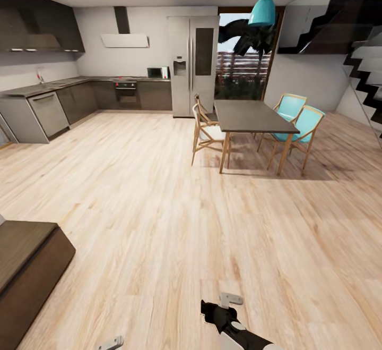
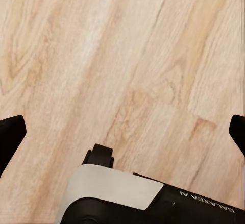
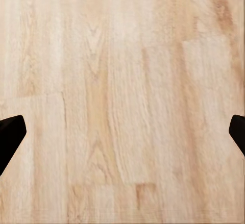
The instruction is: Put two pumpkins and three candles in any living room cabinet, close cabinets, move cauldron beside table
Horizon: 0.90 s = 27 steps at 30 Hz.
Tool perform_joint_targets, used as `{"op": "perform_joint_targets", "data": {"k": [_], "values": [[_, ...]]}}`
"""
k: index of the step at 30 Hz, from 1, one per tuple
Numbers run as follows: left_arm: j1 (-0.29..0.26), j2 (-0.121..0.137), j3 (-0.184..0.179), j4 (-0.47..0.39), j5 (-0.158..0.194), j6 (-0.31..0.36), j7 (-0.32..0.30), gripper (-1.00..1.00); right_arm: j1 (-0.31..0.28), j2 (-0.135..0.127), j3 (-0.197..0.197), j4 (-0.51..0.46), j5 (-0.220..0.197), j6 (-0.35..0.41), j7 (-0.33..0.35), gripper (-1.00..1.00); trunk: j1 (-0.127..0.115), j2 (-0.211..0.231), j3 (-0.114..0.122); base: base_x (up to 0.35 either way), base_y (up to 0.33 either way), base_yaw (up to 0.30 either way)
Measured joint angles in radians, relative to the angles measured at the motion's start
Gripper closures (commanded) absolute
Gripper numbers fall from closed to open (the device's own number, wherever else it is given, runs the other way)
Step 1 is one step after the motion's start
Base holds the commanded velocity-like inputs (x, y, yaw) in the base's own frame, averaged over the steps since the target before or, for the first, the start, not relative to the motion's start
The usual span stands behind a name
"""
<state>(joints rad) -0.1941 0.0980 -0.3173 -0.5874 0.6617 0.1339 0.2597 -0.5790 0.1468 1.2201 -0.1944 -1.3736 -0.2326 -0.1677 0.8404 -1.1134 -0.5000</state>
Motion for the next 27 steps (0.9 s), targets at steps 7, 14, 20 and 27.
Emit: {"op": "perform_joint_targets", "data": {"k": [7,14,20,27], "values": [[0.001,-0.003,-0.004,0.005,-0.005,-0.049,0.002,-1.0,0.0,-0.011,0.001,0.001,0.001,0.001,-0.002,-1.0,0.0,0.0,0.0,0.302,-0.095,0.0],[0.001,-0.003,-0.006,0.006,-0.004,-0.052,0.002,-1.0,0.0,-0.011,-0.001,0.048,0.0,0.033,-0.012,-1.0,0.0,0.0,0.0,0.302,-0.095,0.0],[0.001,-0.003,-0.006,0.006,-0.004,-0.052,0.002,-1.0,0.0,-0.01,-0.001,0.084,0.003,0.088,-0.01,-1.0,0.0,0.0,0.0,0.302,-0.096,0.0],[0.001,-0.003,-0.007,0.006,-0.001,-0.052,0.003,-1.0,0.0,-0.01,0.0,0.085,0.006,0.089,-0.009,-1.0,0.0,0.0,0.0,0.302,-0.096,0.0]]}}
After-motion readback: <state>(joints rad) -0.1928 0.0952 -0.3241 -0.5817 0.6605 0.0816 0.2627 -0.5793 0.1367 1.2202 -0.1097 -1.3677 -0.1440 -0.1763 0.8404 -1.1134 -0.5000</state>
